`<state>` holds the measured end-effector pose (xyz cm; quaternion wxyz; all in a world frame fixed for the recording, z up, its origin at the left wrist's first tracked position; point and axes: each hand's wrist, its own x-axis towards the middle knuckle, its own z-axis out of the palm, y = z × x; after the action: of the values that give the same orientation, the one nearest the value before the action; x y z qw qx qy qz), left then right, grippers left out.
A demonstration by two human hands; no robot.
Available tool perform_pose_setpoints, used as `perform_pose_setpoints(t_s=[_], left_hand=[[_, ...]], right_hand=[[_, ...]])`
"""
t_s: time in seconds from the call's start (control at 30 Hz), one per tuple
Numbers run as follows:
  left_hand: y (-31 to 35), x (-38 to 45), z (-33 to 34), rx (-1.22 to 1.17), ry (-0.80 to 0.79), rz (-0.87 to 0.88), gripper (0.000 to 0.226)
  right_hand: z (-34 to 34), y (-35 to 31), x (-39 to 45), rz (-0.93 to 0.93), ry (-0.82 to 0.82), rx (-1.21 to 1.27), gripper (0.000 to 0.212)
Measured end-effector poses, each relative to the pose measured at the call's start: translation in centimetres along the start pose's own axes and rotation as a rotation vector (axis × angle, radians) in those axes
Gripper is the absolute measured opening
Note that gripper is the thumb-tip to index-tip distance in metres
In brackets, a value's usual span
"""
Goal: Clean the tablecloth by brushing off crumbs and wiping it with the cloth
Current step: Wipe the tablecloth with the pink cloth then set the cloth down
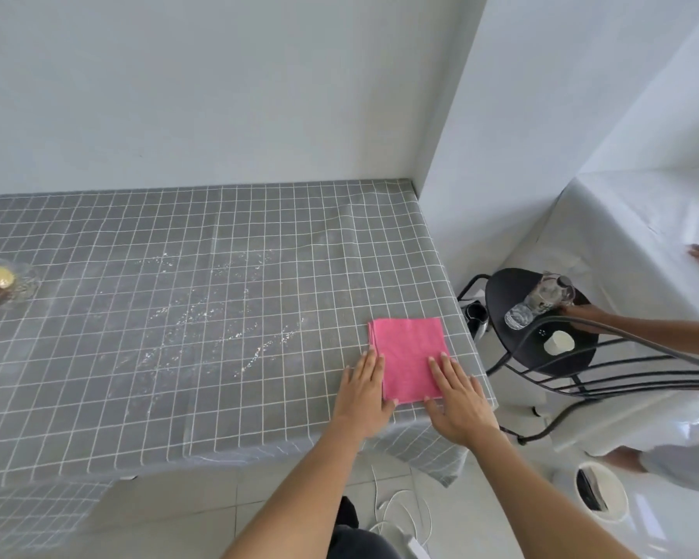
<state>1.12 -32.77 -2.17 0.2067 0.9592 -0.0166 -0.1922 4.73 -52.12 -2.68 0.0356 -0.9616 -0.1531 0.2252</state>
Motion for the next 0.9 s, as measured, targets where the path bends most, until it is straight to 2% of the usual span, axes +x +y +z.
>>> perform_pose_setpoints(t_s=[0.2, 0.53, 0.8, 0.9], left_hand=[[0.3, 0.6, 1.2, 0.062, -0.003, 0.008, 0.088], [1.6, 1.9, 1.6, 0.208, 0.068, -0.037, 0.069], [2.0, 3.5, 1.1, 0.279, 0.072, -0.049, 0.063], [1.5, 3.7, -0.5, 0.252, 0.140, -0.048, 0.059]], right_hand=[[0.5, 1.3, 0.7, -0.080, 0.017, 0.050, 0.086], [0.9, 1.9, 2.1, -0.054, 0.161, 0.059, 0.066], [-1.4, 1.3, 3.3, -0.048, 0.235, 0.072, 0.064], [-2.8, 0.4, 3.9, -0.068, 0.272, 0.076, 0.061]])
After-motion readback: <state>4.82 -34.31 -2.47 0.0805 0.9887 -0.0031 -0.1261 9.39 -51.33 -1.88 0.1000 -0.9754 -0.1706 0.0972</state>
